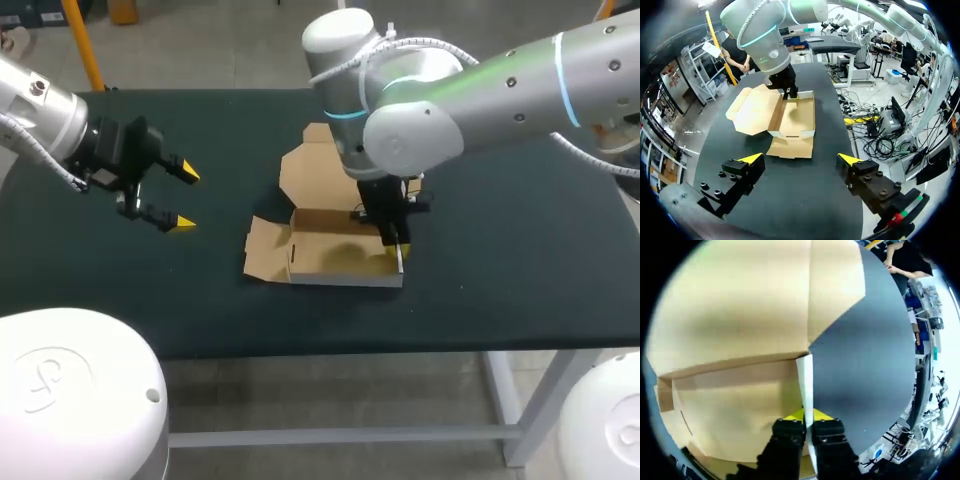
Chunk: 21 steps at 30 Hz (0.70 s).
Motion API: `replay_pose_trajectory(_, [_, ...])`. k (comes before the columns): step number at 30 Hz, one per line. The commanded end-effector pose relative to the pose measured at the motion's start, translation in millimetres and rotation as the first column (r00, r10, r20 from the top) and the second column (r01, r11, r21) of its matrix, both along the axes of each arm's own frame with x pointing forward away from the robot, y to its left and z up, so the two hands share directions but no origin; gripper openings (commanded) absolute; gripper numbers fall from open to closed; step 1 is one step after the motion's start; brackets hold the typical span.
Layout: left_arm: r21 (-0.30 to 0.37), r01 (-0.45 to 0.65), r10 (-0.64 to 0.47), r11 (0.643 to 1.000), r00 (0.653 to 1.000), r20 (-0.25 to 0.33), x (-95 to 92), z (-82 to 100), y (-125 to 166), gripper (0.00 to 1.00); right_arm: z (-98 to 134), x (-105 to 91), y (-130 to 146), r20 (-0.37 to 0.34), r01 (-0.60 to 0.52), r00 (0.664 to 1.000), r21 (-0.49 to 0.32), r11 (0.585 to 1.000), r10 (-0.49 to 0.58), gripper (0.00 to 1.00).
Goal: Assemble the packaging by folding the flat box into shape, placing the metal phone stand inside, and closing the box properly
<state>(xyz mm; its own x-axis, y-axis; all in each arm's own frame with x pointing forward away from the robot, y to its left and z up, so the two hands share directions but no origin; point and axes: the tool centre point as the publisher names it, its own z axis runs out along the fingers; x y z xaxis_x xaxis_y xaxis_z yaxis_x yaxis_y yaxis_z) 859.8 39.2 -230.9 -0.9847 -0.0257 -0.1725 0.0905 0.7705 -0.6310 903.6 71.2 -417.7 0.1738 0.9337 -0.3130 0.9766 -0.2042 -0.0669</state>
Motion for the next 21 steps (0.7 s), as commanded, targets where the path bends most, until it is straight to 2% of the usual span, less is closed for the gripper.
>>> replay_pose_trajectory(1, [0.004, 0.001, -0.001, 1.000, 1.000, -0.003, -0.4, 1.1, 1, 1.00, -8, 0.6, -1, -0.003, 0.019, 1.000, -0.090, 0.996, -0.019, 0.00])
replay_pose_trajectory(4, [0.004, 0.001, -0.001, 1.000, 1.000, -0.003, -0.4, 1.1, 1, 1.00, -8, 0.6, -2, 0.006, 0.016, 1.000, -0.073, 0.997, -0.015, 0.00])
replay_pose_trajectory(10, [0.004, 0.001, -0.001, 1.000, 1.000, -0.003, -0.4, 1.1, 1, 1.00, -3, -2.1, -4, 0.044, -0.038, 0.998, 0.081, 0.996, 0.035, 0.00])
replay_pose_trajectory(15, [0.004, 0.001, -0.001, 1.000, 1.000, -0.003, -0.4, 1.1, 1, 1.00, 5, -4.5, -2, 0.090, -0.085, 0.994, 0.196, 0.977, 0.068, 0.00])
replay_pose_trajectory(21, [0.004, 0.001, -0.001, 1.000, 1.000, -0.003, -0.4, 1.1, 1, 1.00, 10, -4.5, 6, 0.109, -0.138, 0.988, 0.267, 0.954, 0.112, 0.00])
